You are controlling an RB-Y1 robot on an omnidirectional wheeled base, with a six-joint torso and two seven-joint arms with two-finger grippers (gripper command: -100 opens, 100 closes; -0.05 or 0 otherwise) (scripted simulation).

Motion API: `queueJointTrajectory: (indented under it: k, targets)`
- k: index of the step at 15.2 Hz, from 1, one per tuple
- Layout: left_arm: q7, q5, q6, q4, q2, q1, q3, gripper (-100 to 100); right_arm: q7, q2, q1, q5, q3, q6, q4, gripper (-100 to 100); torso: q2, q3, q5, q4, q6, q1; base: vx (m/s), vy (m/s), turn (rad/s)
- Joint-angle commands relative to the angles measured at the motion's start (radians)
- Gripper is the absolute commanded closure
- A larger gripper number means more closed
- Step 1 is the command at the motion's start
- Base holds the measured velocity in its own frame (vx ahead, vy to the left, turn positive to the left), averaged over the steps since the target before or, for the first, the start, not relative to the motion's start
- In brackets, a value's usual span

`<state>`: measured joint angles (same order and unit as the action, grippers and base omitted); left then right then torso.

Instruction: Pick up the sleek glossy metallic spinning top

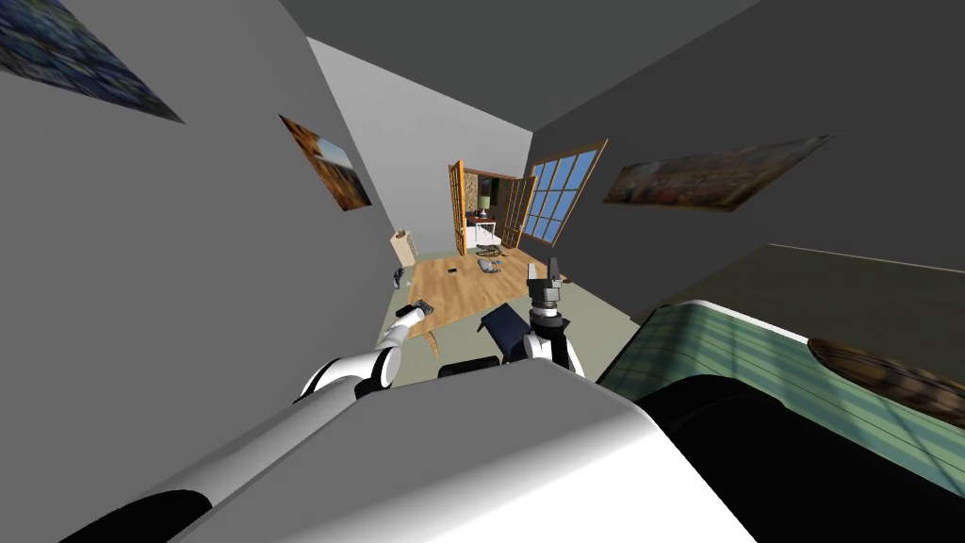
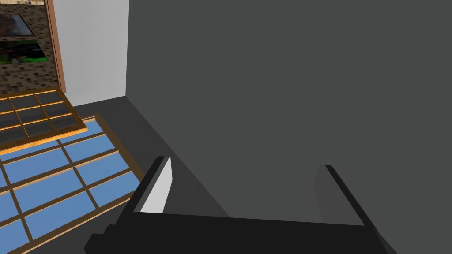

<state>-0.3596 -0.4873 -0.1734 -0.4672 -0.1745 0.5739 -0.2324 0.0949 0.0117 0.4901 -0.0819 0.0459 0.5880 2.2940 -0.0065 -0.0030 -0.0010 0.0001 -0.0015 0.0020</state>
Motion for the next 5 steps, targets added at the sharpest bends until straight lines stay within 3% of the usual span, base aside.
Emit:
queueJointTrajectory:
  k: [1,3,4,5]
  targets:
    - [0.0,0.0,0.0,0.0,0.0,0.0,0.0,-100,0.0,0.0,0.0,0.0,0.0,0.0,0.0,0,0.0,0.0,0.0,0.0,0.0,0.0,0.041,0.002,0.004]
    - [0.002,0.004,0.033,-0.003,0.02,-0.023,-0.002,-100,0.0,0.0,0.0,0.0,0.0,0.0,0.0,0,0.0,0.0,0.0,0.0,0.0,0.001,0.101,0.031,-0.052]
    - [-0.004,0.02,0.009,-0.017,0.017,-0.02,-0.013,-100,0.0,0.0,0.0,0.0,0.0,0.0,0.0,0,-0.002,-0.001,0.001,0.0,0.0,0.002,0.081,0.024,-0.023]
    - [-0.007,0.027,0.01,-0.021,0.02,-0.023,-0.017,100,0.0,0.0,0.0,0.0,0.0,0.0,0.0,0,-0.002,-0.001,0.0,-0.001,0.0,0.002,0.027,0.008,-0.001]
